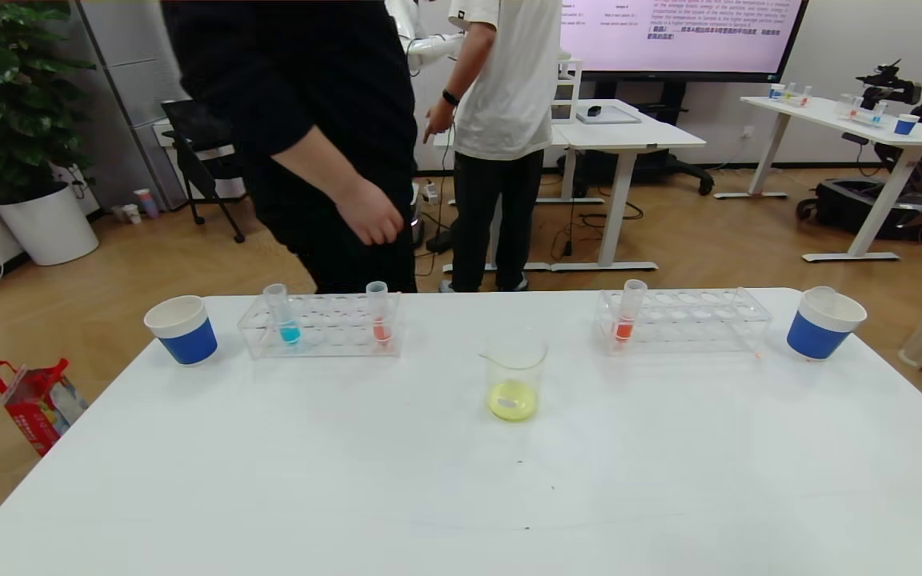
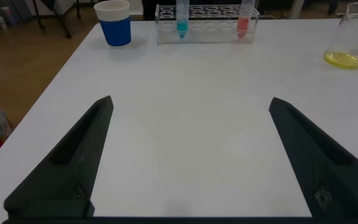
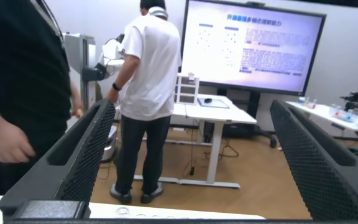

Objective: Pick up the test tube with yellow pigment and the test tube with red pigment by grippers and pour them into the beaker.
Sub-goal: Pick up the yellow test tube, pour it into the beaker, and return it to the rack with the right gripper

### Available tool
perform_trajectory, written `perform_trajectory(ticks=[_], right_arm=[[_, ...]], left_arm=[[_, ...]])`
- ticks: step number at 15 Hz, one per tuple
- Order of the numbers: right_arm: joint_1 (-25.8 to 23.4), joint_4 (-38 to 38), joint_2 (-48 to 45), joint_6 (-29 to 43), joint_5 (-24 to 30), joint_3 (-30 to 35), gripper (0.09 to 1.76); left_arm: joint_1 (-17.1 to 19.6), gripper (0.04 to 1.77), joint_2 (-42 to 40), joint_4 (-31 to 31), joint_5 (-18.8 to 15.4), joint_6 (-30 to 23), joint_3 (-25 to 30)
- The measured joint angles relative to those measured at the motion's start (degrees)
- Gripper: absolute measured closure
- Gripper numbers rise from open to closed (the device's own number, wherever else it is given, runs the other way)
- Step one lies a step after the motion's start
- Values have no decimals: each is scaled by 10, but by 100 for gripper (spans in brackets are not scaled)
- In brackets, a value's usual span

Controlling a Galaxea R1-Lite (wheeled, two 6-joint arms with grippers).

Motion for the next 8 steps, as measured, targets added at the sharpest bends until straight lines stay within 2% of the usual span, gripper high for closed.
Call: perform_trajectory(ticks=[3, 8], right_arm=[[-18, 45, -114, -18, 3, 46, 11], [-32, 192, -299, -103, 9, 67, 11]], left_arm=[[0, 6, 0, 0, 0, 0, 0], [0, 6, 0, 0, 0, 0, 0]])
